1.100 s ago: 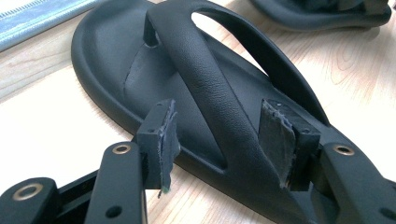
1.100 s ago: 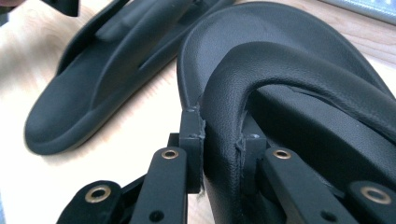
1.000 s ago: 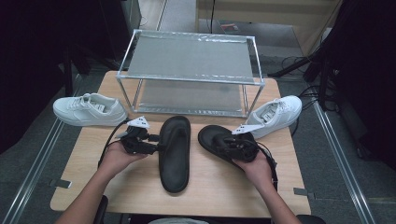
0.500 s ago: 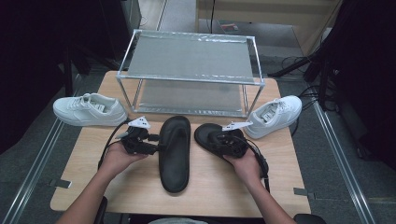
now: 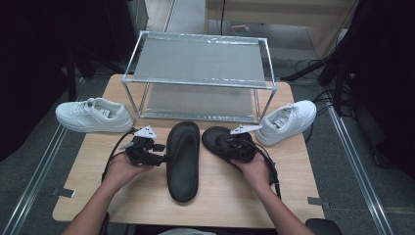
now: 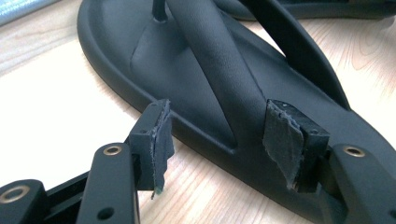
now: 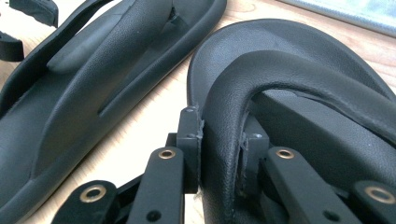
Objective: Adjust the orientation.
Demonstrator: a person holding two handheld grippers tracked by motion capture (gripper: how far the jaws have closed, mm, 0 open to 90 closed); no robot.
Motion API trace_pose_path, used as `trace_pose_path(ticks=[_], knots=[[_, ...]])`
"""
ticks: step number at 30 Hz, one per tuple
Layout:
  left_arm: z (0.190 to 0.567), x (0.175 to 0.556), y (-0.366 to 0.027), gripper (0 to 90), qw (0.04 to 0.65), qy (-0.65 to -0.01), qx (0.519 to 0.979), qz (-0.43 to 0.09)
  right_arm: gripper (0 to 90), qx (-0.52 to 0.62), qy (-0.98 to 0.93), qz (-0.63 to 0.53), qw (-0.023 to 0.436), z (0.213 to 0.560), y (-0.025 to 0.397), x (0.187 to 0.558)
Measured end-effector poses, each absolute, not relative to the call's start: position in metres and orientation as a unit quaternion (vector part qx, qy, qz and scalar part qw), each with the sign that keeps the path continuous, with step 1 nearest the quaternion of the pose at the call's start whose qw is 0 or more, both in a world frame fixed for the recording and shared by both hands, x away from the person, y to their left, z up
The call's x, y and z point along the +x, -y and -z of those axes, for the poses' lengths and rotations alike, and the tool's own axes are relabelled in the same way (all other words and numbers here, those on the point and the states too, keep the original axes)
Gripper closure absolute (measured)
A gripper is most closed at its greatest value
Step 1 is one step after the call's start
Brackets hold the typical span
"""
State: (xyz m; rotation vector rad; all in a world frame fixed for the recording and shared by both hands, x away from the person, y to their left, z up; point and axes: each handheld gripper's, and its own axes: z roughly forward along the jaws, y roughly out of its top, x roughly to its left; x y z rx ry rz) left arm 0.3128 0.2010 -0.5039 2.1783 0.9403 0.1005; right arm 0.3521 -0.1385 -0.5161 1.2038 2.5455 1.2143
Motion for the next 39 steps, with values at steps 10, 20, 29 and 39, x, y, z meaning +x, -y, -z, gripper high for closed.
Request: trace_pose_path(ticks=[10, 20, 29, 39], knots=[[0.507, 0.308, -0.212, 38.0, 0.389, -0.375, 0.840, -0.052, 61.4, 0.377, -0.834, -0.402, 0.023, 0.510, 0.140, 0.354], [0.508, 0.310, -0.212, 37.6, 0.389, -0.375, 0.840, -0.052, 66.1, 0.374, -0.824, -0.424, 0.042, 0.487, 0.169, 0.344], [0.507, 0.312, -0.211, 37.6, 0.390, -0.369, 0.842, -0.055, 87.9, 0.390, -0.828, -0.402, 0.042, 0.491, 0.180, 0.345], [0.507, 0.313, -0.211, 38.0, 0.391, -0.366, 0.842, -0.061, 88.8, 0.387, -0.837, -0.385, 0.041, 0.495, 0.171, 0.345]])
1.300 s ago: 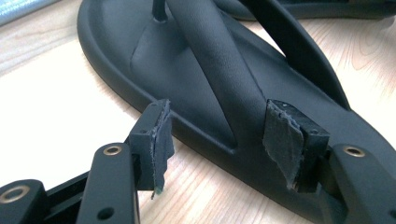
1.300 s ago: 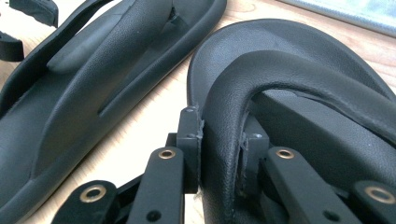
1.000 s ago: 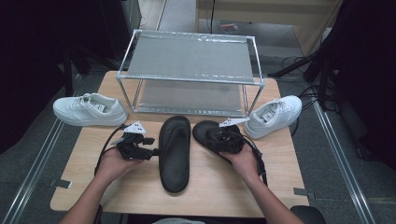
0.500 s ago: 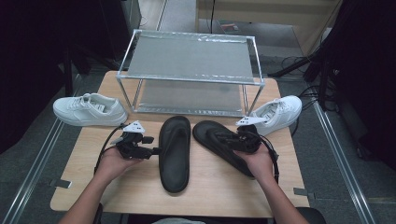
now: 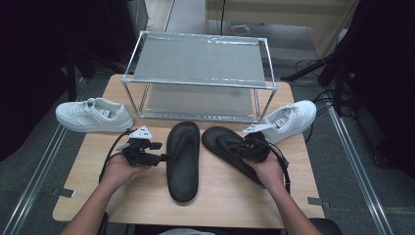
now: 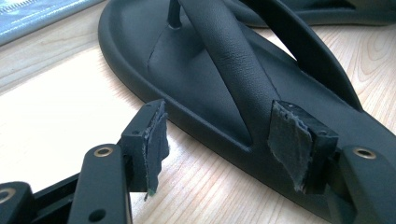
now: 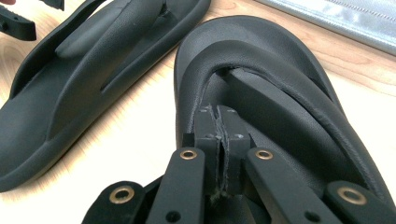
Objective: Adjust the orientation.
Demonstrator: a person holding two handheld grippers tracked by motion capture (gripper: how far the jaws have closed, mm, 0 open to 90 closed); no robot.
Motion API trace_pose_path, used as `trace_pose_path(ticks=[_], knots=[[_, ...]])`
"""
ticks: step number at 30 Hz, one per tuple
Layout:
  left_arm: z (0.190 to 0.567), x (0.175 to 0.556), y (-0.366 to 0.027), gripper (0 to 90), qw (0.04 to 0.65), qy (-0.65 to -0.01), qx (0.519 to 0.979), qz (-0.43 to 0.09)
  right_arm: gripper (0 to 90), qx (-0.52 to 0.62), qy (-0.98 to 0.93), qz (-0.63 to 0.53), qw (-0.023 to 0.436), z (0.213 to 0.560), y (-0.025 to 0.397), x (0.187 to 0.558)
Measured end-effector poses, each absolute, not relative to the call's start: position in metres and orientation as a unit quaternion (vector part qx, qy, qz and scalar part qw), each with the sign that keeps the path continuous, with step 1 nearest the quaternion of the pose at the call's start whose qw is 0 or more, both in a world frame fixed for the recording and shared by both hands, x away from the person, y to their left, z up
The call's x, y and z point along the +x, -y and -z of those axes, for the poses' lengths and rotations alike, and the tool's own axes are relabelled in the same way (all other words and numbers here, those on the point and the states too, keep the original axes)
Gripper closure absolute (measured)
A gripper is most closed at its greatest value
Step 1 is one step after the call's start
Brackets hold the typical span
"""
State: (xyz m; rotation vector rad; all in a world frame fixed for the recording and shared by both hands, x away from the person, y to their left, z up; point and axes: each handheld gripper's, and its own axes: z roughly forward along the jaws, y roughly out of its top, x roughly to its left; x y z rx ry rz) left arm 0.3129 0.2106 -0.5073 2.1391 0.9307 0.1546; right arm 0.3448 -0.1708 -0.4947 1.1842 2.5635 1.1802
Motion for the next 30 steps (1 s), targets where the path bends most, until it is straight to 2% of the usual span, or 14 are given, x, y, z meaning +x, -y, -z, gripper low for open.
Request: trace_pose_path(ticks=[7, 13, 17, 30], knots=[[0.508, 0.313, -0.210, 41.4, 0.387, -0.371, 0.842, -0.056, 88.8, 0.381, -0.840, -0.384, 0.040, 0.495, 0.167, 0.343], [0.506, 0.311, -0.207, 68.8, 0.382, -0.369, 0.845, -0.061, 88.9, 0.377, -0.843, -0.382, 0.036, 0.495, 0.162, 0.342], [0.512, 0.314, -0.204, 79.0, 0.364, -0.371, 0.853, -0.047, 88.8, 0.375, -0.845, -0.381, 0.034, 0.496, 0.158, 0.341], [0.513, 0.314, -0.201, 84.6, 0.365, -0.366, 0.855, -0.043, 88.9, 0.357, -0.853, -0.381, 0.025, 0.496, 0.145, 0.341]])
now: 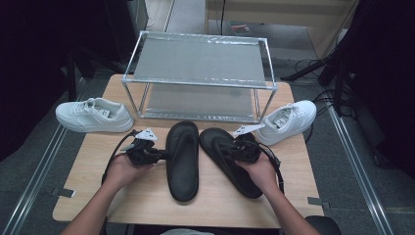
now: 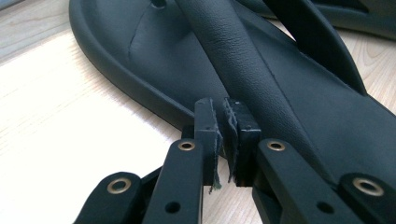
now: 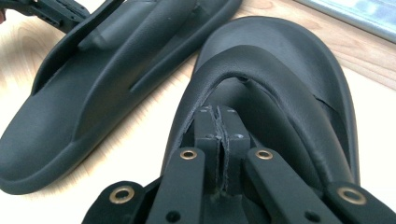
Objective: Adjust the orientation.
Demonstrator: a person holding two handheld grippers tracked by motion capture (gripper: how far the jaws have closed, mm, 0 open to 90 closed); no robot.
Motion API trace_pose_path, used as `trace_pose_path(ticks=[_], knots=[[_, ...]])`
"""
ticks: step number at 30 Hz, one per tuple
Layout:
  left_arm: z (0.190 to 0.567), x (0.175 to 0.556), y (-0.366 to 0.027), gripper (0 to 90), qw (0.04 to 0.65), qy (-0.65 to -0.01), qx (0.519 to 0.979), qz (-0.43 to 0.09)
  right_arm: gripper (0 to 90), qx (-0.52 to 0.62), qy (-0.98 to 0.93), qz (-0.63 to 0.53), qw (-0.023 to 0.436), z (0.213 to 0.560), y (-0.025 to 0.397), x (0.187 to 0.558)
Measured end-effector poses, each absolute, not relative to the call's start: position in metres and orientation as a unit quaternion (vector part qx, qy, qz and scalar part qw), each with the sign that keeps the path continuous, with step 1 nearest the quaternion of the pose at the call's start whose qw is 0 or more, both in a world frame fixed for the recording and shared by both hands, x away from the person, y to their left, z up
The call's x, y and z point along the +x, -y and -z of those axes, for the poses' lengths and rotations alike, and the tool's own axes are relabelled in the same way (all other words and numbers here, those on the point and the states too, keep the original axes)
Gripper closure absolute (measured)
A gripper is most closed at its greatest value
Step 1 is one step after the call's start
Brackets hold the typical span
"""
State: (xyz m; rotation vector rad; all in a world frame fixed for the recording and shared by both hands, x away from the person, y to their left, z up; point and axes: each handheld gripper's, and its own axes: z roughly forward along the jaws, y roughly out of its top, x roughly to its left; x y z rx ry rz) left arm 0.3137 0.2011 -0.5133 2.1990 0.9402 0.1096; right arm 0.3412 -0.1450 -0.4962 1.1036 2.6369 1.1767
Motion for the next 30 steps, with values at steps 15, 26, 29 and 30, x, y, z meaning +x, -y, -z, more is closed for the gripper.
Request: trace_pose_path(ticks=[15, 26, 29, 30], knots=[[0.514, 0.303, -0.193, 84.3, 0.355, -0.344, 0.868, -0.034, 88.8, 0.345, -0.862, -0.372, 0.020, 0.499, 0.130, 0.344], [0.514, 0.300, -0.192, 83.4, 0.355, -0.345, 0.868, -0.030, 88.8, 0.335, -0.870, -0.362, 0.022, 0.501, 0.122, 0.350], [0.509, 0.302, -0.192, 83.6, 0.354, -0.351, 0.866, -0.036, 89.0, 0.341, -0.866, -0.364, 0.031, 0.496, 0.125, 0.353], [0.508, 0.303, -0.191, 83.6, 0.356, -0.355, 0.864, -0.038, 89.1, 0.343, -0.865, -0.365, 0.029, 0.495, 0.126, 0.354]])
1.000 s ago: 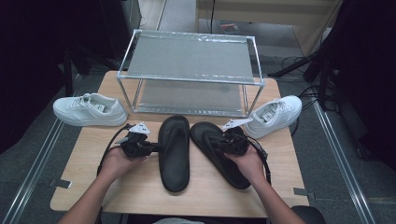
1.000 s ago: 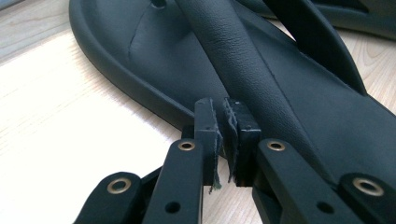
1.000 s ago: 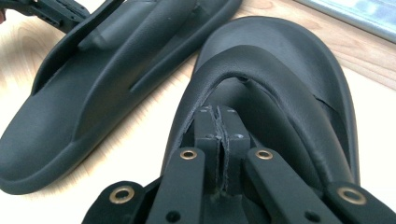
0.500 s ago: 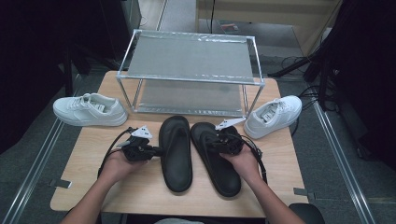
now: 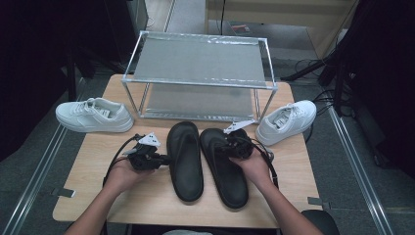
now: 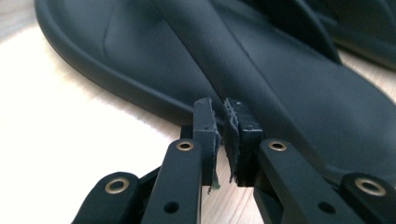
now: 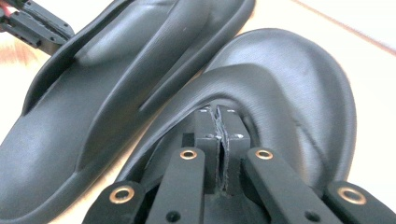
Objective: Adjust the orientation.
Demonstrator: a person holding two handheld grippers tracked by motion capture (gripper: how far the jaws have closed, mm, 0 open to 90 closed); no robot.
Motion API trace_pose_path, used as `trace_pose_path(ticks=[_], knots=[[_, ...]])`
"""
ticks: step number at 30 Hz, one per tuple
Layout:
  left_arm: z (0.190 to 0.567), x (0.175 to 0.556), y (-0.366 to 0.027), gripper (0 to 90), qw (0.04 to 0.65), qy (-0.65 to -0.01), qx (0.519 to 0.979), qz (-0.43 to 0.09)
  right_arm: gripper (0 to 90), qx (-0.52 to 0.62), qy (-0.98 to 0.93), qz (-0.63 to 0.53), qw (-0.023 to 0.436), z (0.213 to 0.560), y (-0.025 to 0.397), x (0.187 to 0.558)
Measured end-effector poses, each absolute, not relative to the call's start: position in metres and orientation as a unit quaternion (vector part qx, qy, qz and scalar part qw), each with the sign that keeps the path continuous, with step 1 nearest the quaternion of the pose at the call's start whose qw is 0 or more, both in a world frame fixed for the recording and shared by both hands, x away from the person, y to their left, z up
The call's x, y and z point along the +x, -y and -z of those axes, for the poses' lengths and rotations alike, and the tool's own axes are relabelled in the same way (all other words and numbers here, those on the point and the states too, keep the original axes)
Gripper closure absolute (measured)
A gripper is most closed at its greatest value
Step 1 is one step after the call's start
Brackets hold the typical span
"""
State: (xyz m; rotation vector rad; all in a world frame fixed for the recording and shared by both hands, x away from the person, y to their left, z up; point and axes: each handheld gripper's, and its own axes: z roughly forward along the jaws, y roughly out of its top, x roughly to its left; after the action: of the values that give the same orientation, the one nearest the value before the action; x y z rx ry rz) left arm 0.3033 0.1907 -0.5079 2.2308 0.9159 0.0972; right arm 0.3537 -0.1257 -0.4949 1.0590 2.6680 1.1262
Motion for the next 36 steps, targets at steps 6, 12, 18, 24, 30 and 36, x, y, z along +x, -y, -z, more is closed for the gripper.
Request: trace_pose_path(ticks=[6, 12, 18, 24, 30, 36], knots=[[0.508, 0.315, -0.184, 84.0, 0.351, -0.367, 0.861, -0.034, 89.0, 0.341, -0.862, -0.372, 0.036, 0.491, 0.126, 0.360], [0.510, 0.313, -0.182, 83.7, 0.352, -0.371, 0.858, -0.042, 89.0, 0.348, -0.858, -0.377, 0.041, 0.489, 0.129, 0.370], [0.512, 0.307, -0.182, 84.3, 0.359, -0.374, 0.854, -0.043, 89.1, 0.349, -0.857, -0.377, 0.051, 0.490, 0.127, 0.374], [0.513, 0.300, -0.176, 84.8, 0.363, -0.363, 0.857, -0.036, 89.0, 0.351, -0.855, -0.377, 0.062, 0.490, 0.125, 0.380], [0.513, 0.297, -0.170, 84.8, 0.362, -0.357, 0.860, -0.031, 89.0, 0.354, -0.853, -0.378, 0.062, 0.491, 0.126, 0.381], [0.515, 0.289, -0.160, 84.8, 0.359, -0.338, 0.870, -0.026, 88.5, 0.354, -0.853, -0.379, 0.065, 0.491, 0.126, 0.381]])
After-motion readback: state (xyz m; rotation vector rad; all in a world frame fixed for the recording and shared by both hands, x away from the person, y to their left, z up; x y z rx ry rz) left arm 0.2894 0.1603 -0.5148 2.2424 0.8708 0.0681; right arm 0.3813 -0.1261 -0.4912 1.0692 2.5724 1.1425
